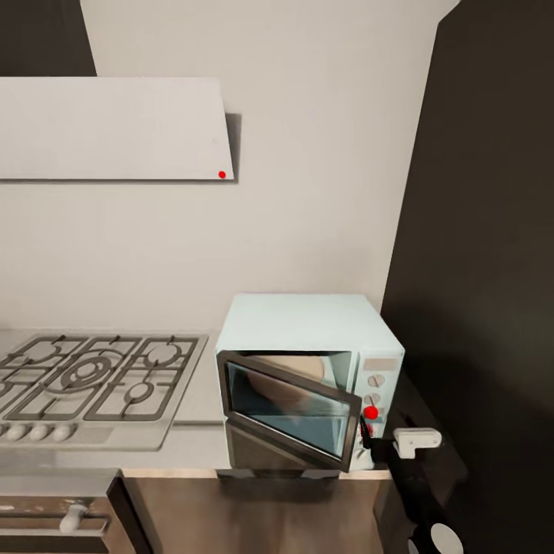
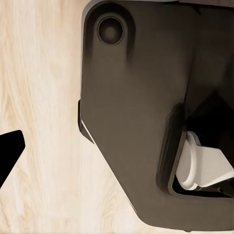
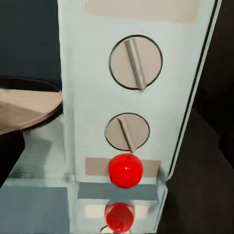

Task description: In the kitchen, take the popcorn bag from the countertop, put it into the microwave, and heat it until the popcorn is cooked so the cooked popcorn ends up inside the bag.

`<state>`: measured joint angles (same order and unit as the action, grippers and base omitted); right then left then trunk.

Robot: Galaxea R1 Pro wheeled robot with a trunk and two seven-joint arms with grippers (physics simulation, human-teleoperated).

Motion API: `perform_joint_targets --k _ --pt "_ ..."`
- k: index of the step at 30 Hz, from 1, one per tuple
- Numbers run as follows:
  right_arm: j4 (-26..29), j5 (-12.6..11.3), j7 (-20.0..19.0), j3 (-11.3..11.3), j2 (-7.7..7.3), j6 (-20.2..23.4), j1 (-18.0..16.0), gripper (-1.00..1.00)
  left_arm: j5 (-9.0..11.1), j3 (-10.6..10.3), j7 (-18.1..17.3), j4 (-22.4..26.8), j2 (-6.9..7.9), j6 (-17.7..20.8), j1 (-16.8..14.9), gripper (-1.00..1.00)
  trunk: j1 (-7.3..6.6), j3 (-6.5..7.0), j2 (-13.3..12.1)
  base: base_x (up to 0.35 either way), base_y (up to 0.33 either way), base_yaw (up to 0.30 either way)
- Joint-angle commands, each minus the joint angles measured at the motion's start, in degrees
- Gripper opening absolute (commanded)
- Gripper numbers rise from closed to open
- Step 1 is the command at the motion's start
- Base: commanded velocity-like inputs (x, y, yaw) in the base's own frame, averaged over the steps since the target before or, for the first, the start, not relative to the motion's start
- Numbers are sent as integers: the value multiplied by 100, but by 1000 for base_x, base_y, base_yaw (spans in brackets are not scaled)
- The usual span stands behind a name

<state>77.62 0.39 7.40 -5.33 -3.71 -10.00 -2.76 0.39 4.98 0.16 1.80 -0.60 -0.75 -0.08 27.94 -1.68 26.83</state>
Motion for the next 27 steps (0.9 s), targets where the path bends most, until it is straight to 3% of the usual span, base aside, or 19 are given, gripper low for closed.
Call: perform_joint_targets --k 1,11,19,27 --pt "-2 4 -149 -13 -7 -11 -5 100 5 42 2 4 -2 -10 -1 100 4 -11 10 224 -73 0" --pt "-2 -4 -1004 29 -17 -11 -5 100 4 38 2 4 -2 -13 -1 100 4 -11 10 42 -17 0" --pt "-2 -4 -1552 284 -25 -11 -5 100 5 38 2 4 -2 -13 -1 100 4 -11 10 0 0 0" --pt "-2 -4 -2581 567 -33 -8 -5 100 3 38 2 4 -2 -13 -1 100 4 -11 10 0 0 0"
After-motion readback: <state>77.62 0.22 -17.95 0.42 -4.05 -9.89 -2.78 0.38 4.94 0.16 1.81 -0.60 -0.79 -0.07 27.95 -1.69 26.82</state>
